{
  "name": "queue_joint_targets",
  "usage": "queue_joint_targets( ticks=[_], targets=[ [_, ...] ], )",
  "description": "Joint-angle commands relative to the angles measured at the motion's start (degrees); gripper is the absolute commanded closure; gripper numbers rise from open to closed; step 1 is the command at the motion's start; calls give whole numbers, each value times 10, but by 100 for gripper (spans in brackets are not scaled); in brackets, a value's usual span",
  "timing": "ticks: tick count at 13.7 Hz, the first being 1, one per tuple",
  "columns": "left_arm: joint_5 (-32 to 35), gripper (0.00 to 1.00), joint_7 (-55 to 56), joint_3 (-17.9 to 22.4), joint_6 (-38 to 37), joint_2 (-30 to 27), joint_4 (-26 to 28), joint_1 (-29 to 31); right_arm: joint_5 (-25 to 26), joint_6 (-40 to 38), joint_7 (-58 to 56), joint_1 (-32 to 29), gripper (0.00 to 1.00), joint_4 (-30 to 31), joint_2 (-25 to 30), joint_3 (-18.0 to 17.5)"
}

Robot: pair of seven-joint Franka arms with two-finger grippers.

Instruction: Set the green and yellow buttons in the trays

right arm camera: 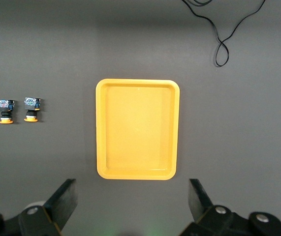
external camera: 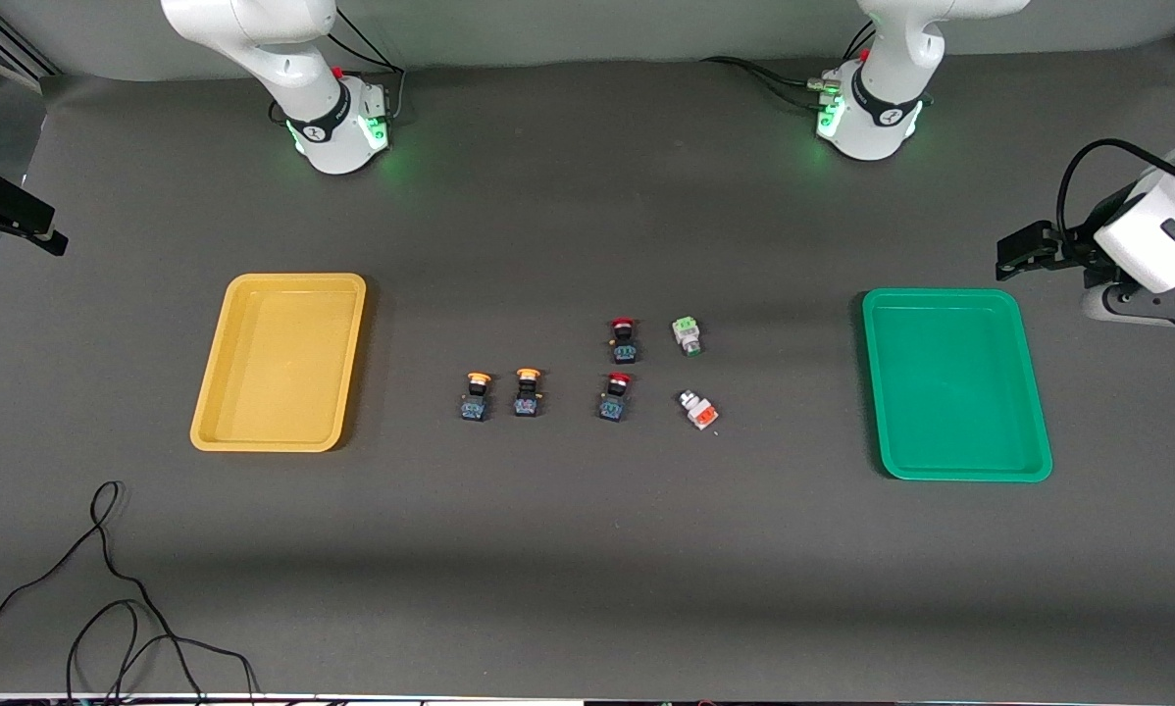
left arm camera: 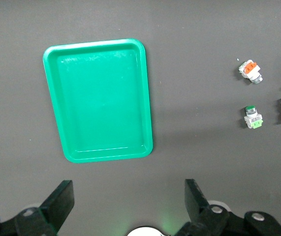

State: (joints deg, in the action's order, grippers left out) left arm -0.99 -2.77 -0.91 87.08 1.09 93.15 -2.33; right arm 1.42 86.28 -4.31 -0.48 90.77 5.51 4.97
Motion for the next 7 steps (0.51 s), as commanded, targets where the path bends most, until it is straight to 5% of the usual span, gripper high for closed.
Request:
queue_joint_targets(
  ticks=[1,7],
  targets=[
    [5,0,-2,1,-2,-7,-2,-1,-12,-1,2,-5,0,-1,0,-3],
    [4,0,-2,1,3,-7,-2,-2,-11,-1,4,-5,0,-3,-2,-3]
  ],
)
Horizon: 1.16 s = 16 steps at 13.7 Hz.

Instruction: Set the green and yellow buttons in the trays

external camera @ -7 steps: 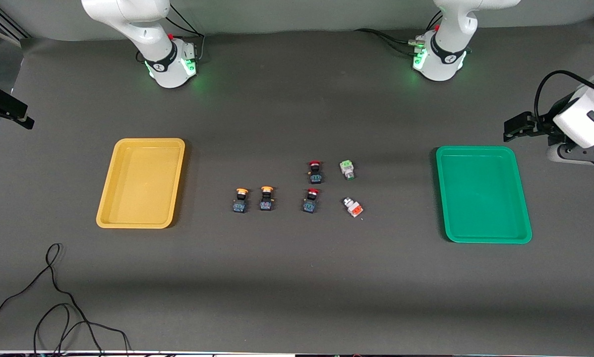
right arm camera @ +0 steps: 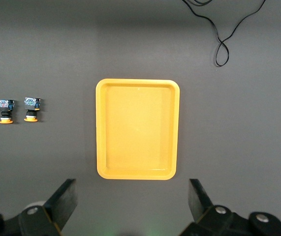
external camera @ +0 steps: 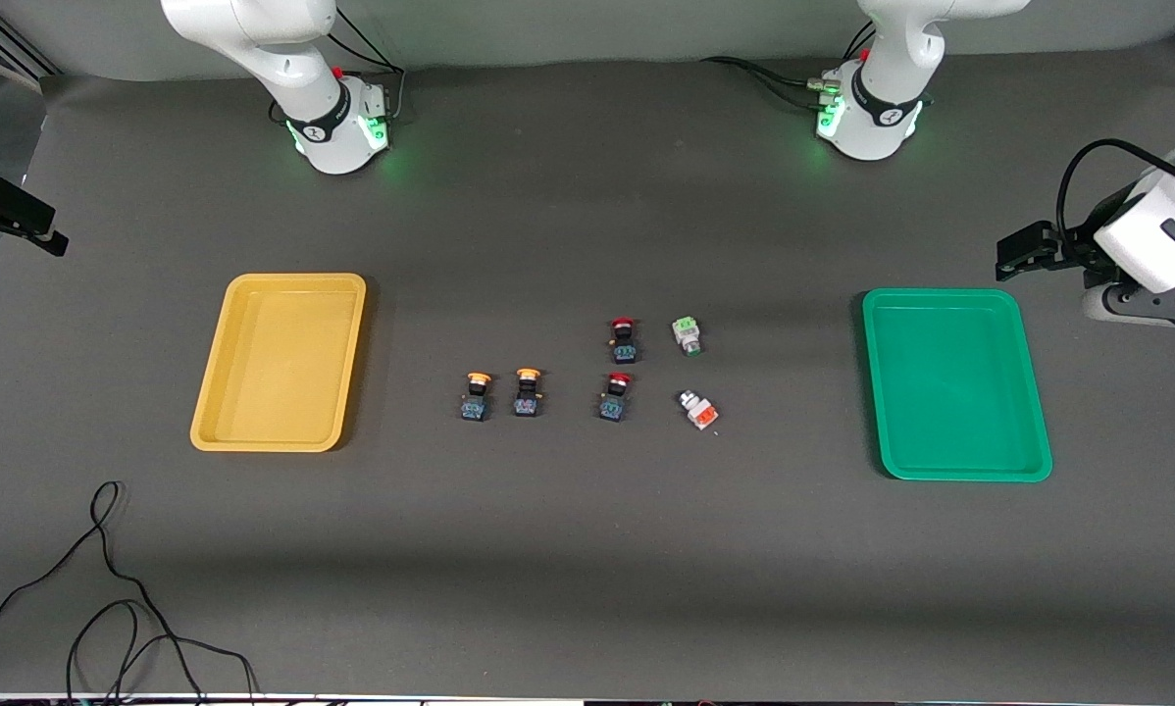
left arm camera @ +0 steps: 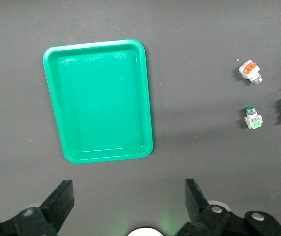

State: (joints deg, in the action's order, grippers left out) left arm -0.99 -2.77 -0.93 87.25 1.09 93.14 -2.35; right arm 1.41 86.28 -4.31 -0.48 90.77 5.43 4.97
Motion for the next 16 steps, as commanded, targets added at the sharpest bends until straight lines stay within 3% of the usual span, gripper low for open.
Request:
queue_joint_targets(
  ticks=[1,7,16],
  targets=[
    [3,0,-3,1,2,-6,0,-2,-11,-1,4,-5,0,-3,-1,-3],
    [0,0,44,-14,36,-6,34,-44,-8,0,-3,-5,0,-3,-6,-1],
    [-9,0,311,-14,174,-4,133,-252,-3,-4,-2,0,0,2,-3,-4]
  ],
)
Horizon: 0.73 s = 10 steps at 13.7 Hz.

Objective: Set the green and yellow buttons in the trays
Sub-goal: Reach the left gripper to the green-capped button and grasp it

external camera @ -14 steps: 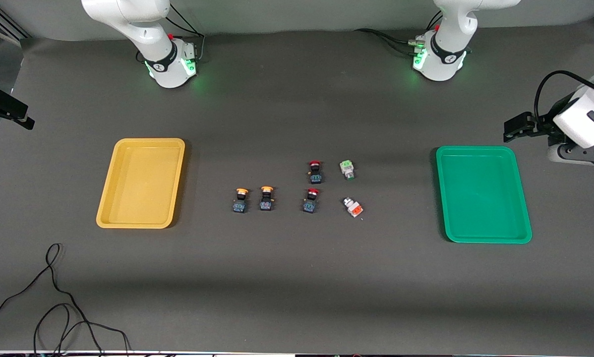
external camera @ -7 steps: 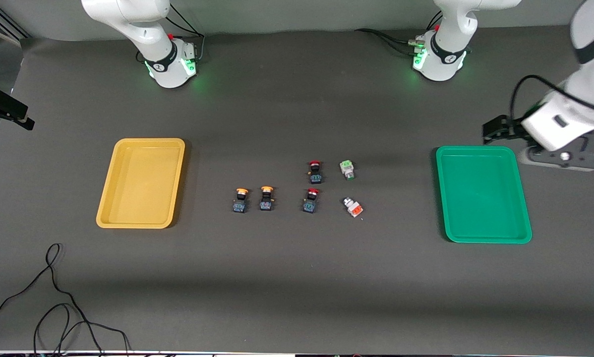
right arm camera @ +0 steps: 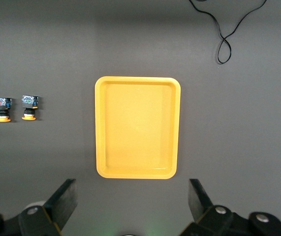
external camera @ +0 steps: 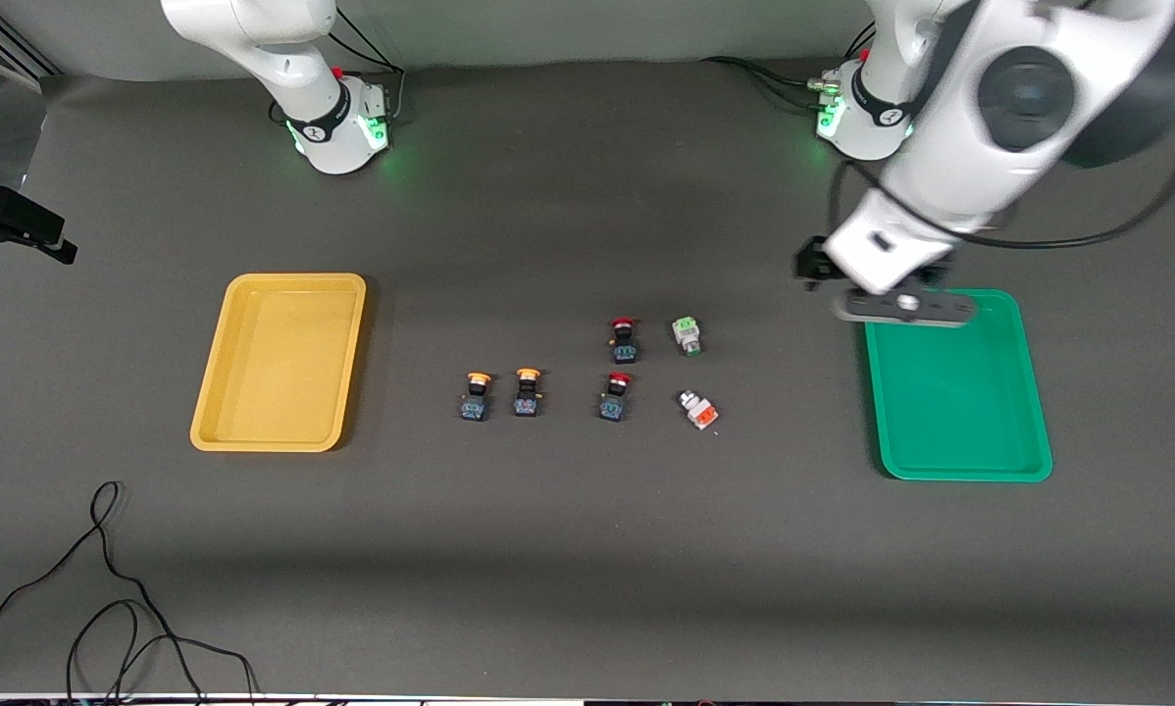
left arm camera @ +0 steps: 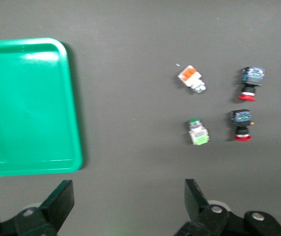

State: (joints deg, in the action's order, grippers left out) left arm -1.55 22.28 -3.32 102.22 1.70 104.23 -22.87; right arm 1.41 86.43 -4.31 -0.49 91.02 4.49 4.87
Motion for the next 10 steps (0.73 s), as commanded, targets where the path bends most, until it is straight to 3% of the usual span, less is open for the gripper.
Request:
queue_joint_targets(
  ticks=[1,6,10],
  targets=[
    [-4,0,94,9,33,-7,21,-72,-3,-7,-2,3,0,1,4,-3],
    [-4,0,132,8,48,13,24,-123,-2,-7,-1,4,0,5,-14,-2],
    [-4,0,132,8,169,51,95,-125,17,-2,4,4,0,18,-12,-2]
  ],
)
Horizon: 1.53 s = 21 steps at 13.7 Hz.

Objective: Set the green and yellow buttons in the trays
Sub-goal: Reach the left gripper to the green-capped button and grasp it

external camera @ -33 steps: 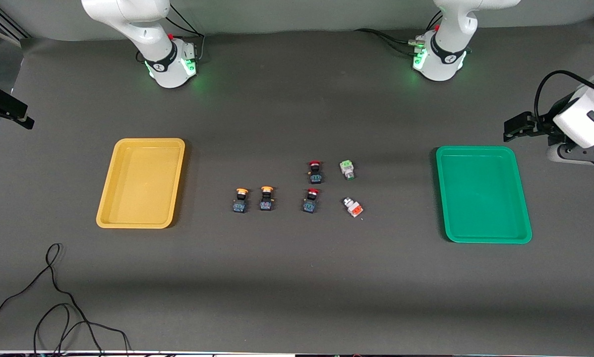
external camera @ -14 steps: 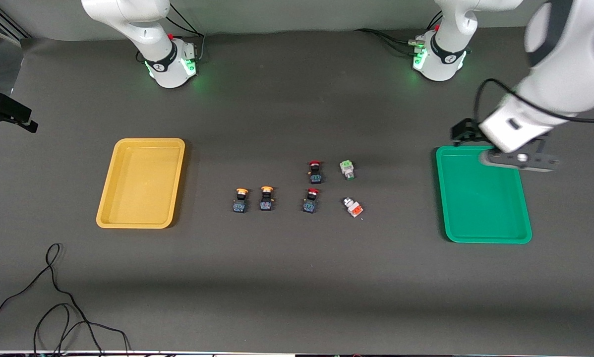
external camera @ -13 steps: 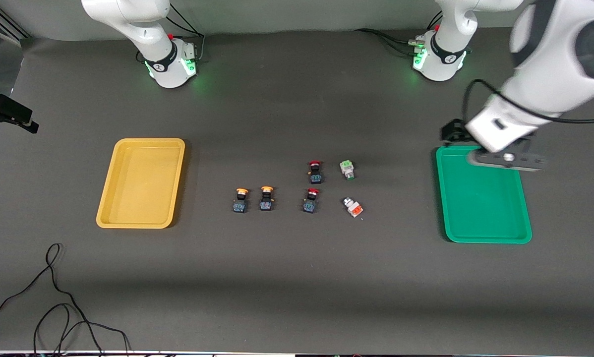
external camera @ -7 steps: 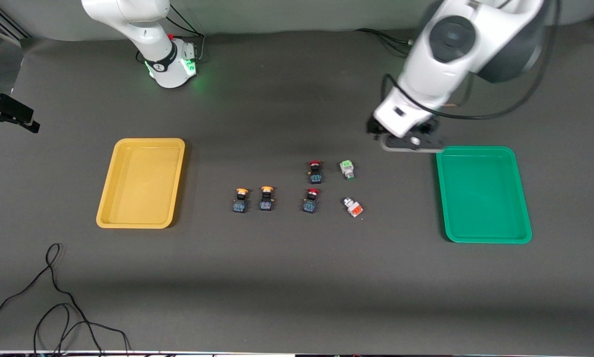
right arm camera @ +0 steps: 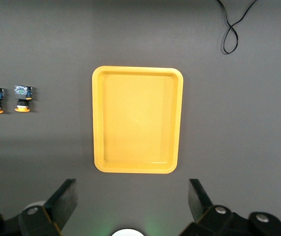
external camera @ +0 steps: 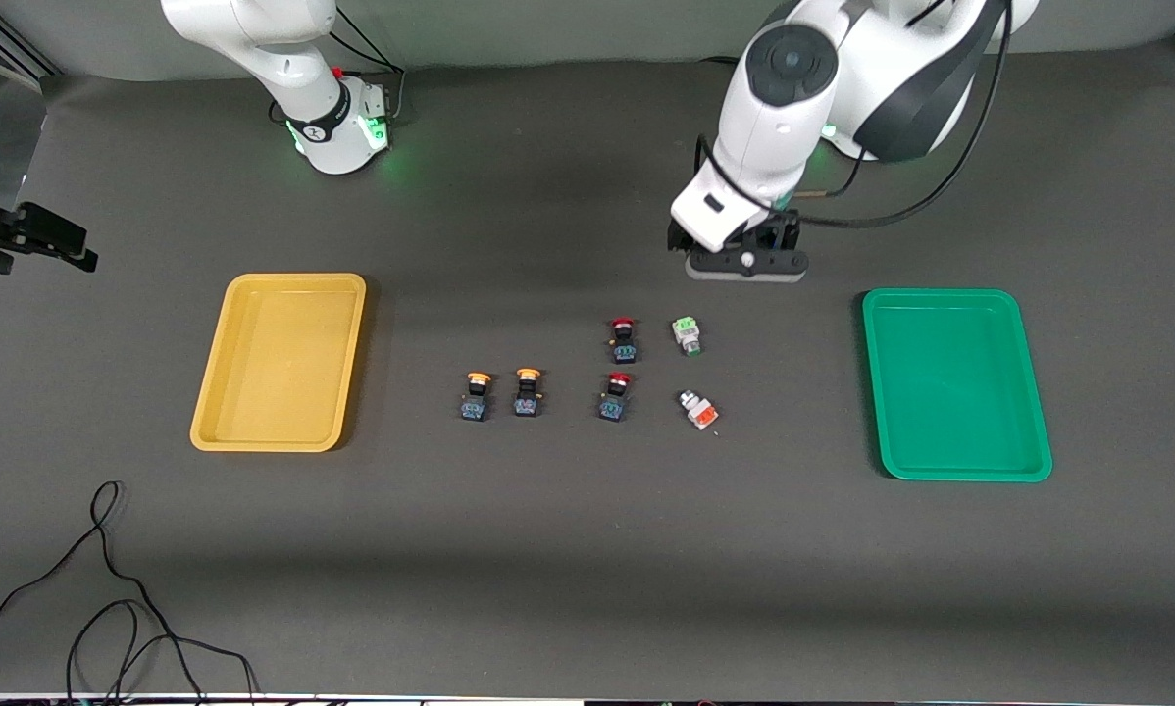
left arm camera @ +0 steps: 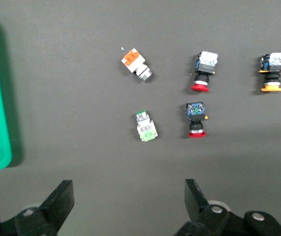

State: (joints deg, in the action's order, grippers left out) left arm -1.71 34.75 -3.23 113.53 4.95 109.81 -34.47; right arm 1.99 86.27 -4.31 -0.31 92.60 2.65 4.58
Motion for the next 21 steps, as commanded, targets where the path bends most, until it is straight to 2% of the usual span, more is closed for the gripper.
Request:
queue_joint_targets(
  ticks=[1,7,11,16,17,19,20,21],
  targets=[
    [-2,0,8,7,89,41,51,-10,11,0,4,2,0,2,6,1],
    [-1,0,51,7,230,176,59,-16,24,0,-1,2,0,0,2,2],
    [-1,0,87,8,260,222,59,-29,36,0,-3,2,0,7,0,0],
    [-1,2,123,7,270,241,66,-39,24,-3,-1,-2,0,16,-2,1],
    [-1,11,135,7,270,242,66,-40,12,-4,6,5,0,4,-18,0],
    [-1,47,144,7,268,247,66,-38,1,-8,18,17,0,-15,-34,-4],
    [-1,59,145,7,267,245,65,-36,0,-9,33,28,0,-15,-36,-4],
    [-1,66,144,8,262,241,62,-34,-1,-9,55,38,0,-15,-40,-4]
  ],
)
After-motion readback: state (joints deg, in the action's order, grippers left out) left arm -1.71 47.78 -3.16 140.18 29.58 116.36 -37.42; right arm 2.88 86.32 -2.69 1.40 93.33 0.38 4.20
